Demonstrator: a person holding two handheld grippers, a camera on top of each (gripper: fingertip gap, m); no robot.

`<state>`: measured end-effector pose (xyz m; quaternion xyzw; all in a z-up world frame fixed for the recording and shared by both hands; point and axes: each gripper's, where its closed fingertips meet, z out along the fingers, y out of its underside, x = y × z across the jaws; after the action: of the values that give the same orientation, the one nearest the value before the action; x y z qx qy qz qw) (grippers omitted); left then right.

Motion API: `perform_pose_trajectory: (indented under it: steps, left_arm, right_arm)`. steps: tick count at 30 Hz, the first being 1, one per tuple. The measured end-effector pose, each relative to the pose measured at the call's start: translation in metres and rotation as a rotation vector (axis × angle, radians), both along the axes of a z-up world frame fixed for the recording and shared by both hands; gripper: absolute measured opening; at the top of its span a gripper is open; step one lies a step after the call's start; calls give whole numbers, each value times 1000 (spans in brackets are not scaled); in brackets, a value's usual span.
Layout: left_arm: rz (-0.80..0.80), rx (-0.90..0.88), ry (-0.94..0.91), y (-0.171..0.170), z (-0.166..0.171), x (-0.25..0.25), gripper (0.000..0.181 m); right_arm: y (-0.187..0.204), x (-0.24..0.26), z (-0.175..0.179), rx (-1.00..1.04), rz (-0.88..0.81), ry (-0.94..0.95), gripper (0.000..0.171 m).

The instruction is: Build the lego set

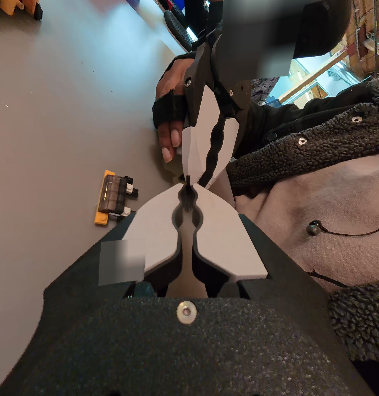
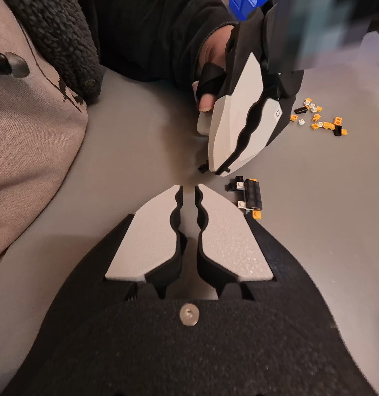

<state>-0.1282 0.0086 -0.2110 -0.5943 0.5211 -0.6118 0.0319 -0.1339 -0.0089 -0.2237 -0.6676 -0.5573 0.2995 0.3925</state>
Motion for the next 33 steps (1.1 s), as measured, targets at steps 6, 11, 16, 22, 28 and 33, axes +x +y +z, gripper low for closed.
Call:
perform_pose_trajectory:
  steps: [6,11,16,22,28,33]
  left_arm:
    - [58,46,-16,7,2,3,2]
    - [79,61,-10,10,0,4,2]
    - [93,78,-9,11,0,5,2]
    - [116,90,-14,14,0,6,1]
    - [147,107,-16,20,0,6,1]
    - [180,148,-13,26,-2,7,1]
  right_arm:
    - [0,1,-6,-15,-9,-38,9]
    - [1,2,-8,-13,-17,-53,8]
    - [3,3,-10,-15,-24,-60,8]
    - [4,3,-10,-20,-30,-60,8]
    - [5,6,-12,-24,-48,-96,10]
    - [6,11,-13,-37,-86,-171,15]
